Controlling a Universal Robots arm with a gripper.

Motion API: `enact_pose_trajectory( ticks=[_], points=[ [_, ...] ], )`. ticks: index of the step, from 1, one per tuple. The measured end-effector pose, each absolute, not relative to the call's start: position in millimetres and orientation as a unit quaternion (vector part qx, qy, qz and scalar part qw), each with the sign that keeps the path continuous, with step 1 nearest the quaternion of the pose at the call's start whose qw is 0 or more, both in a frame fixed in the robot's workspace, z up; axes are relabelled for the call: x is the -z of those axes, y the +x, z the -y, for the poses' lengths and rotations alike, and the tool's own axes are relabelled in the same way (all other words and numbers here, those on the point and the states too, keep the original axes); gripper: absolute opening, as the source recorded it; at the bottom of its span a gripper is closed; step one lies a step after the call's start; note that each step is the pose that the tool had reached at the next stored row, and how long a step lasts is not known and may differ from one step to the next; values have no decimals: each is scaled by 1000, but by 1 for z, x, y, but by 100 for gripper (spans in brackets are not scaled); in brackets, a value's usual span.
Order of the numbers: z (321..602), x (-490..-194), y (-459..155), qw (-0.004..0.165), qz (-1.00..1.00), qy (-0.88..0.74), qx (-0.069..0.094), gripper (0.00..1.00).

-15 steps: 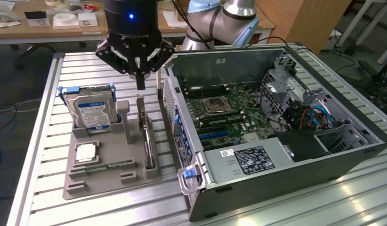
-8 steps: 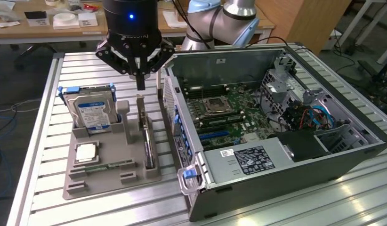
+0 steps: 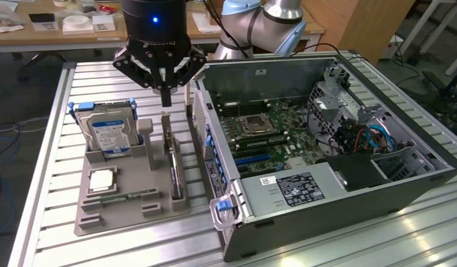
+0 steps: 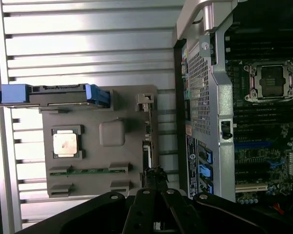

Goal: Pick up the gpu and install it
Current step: 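Reach for the gpu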

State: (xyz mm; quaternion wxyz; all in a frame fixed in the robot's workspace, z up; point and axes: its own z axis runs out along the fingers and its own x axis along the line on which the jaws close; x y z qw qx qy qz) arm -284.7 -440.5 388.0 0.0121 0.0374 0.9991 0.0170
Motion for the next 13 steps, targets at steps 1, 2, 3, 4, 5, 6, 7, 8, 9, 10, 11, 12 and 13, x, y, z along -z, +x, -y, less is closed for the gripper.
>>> enact_pose_trajectory(
  ticks=[1,2,3,4,5,6,7,8,9,10,11,12,13],
  points=[
    [441,-388,-285,12,-999,37,-17,11],
    [441,-387,-285,12,-999,37,-17,11],
    [441,-387,-285,12,-999,37,-17,11],
    [441,-387,-285,12,-999,37,-17,11],
    [441,-386,-285,12,-999,37,-17,11],
    [442,-386,-285,12,-999,37,-17,11],
    [443,-386,-285,12,-999,37,-17,11],
    [445,-386,-285,12,-999,37,-17,11],
    [446,-386,-285,12,-999,37,-17,11],
    [448,-386,-285,12,-999,37,-17,11],
    [449,-386,-285,12,-999,37,-17,11],
    [450,-386,-285,12,-999,37,-17,11],
    [451,-386,-285,12,-999,37,-17,11]
  ],
)
